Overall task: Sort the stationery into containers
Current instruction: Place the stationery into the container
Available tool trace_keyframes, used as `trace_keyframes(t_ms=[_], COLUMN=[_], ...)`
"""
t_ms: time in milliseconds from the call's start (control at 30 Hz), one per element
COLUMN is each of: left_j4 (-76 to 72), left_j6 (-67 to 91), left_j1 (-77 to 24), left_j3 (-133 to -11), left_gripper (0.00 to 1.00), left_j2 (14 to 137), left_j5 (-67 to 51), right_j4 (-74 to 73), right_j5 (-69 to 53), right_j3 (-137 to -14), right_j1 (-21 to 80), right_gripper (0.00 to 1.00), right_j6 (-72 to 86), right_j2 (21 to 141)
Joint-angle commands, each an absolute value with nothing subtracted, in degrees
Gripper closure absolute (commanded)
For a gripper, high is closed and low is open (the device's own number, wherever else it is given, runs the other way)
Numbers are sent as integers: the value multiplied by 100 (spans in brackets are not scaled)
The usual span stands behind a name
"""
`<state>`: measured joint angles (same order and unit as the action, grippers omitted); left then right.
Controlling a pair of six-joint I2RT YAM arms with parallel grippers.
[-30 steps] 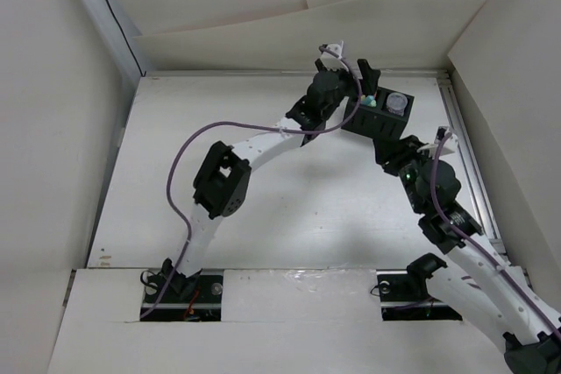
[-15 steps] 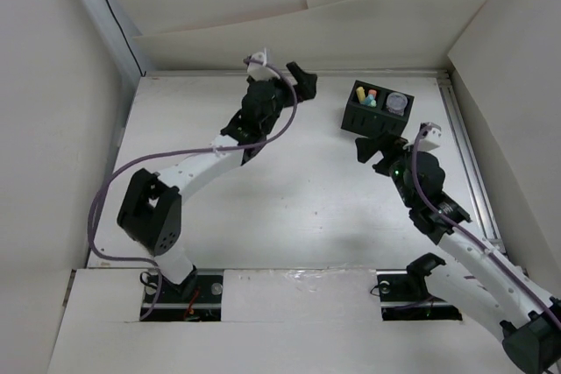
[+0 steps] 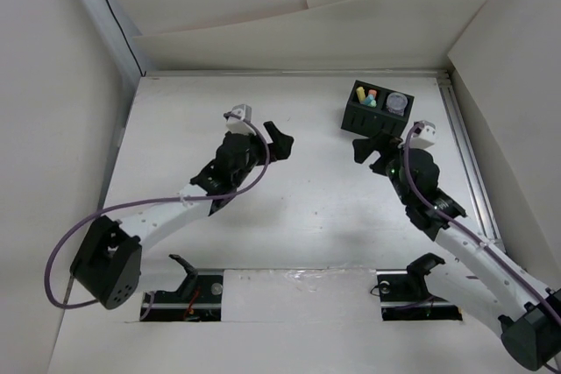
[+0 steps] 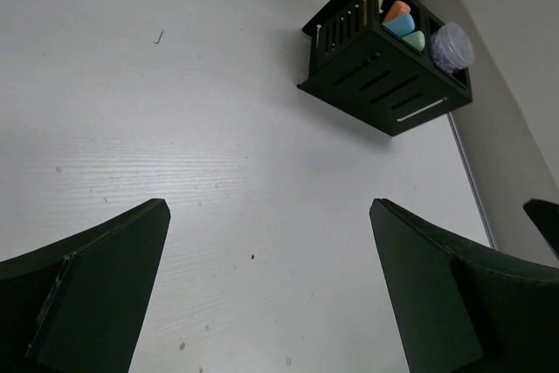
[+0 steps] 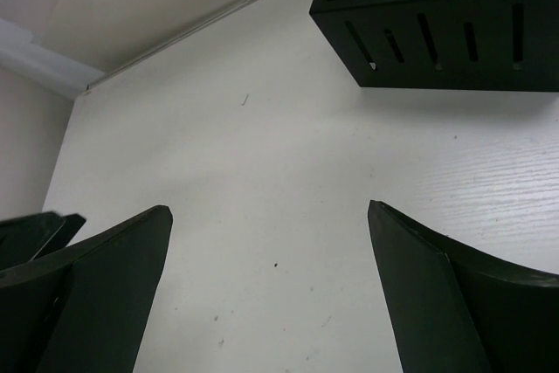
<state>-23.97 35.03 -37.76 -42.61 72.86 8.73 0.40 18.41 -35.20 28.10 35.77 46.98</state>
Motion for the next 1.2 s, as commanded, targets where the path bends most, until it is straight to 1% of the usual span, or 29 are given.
trace_keyframes(t_ms=[0, 233, 367, 533, 700, 733, 800, 833, 867, 900, 933, 967, 1000, 1033, 1167], left_j4=[-2892, -2830, -3163, -3252, -2655, -2524, -2462, -2461, -2565, -2636, -2637, -2724, -2725, -2725, -2725], left_j6=[3472, 3164, 3041, 3059, 3138, 3138, 3138, 3077, 3076, 3076, 3007, 2945, 2944, 2944, 2813], left_j1=[-3779, -3779, -3779, -3779, -3779, -3840, -4050, -4052, -4052, -4052, -4052, -4052, -4052, -4052, -4052], left_j3=[-3929, -3744, -3385, -3313, -3551, -3629, -3630, -3630, -3552, -3499, -3446, -3376, -3375, -3375, -3322], left_gripper=[0, 0, 0, 0, 0, 0, 0, 0, 0, 0, 0, 0, 0, 0, 0], left_j2=[6593, 6039, 5845, 5845, 6187, 6187, 6249, 6249, 6249, 6197, 6144, 6144, 6144, 6144, 6091], left_j5=[642, 650, 589, 853, 1335, 1440, 1817, 1898, 1898, 1898, 1898, 1898, 1898, 1898, 1898], right_j4=[255, 255, 255, 255, 255, 324, 395, 396, 396, 396, 396, 396, 396, 396, 396], right_j5=[2074, 2153, 2153, 2276, 2276, 2207, 2154, 2153, 2153, 2223, 2224, 2311, 2312, 2364, 2417], right_j3=[-3771, -3771, -3771, -3823, -3823, -3823, -3823, -3875, -3876, -3876, -3876, -3937, -3937, -3937, -4060], right_j1=[2777, 2830, 2830, 2830, 2830, 2830, 2830, 2830, 2830, 2830, 2830, 2830, 2830, 2830, 2830], right_gripper=[0, 0, 0, 0, 0, 11, 24, 32, 60, 71, 80, 92, 98, 100, 100], right_j6=[3446, 3445, 3445, 3445, 3393, 3393, 3393, 3393, 3393, 3393, 3393, 3393, 3393, 3393, 3393], right_j2=[4754, 4816, 4957, 5133, 5247, 5247, 5247, 5299, 5300, 5361, 5361, 5414, 5475, 5476, 5642])
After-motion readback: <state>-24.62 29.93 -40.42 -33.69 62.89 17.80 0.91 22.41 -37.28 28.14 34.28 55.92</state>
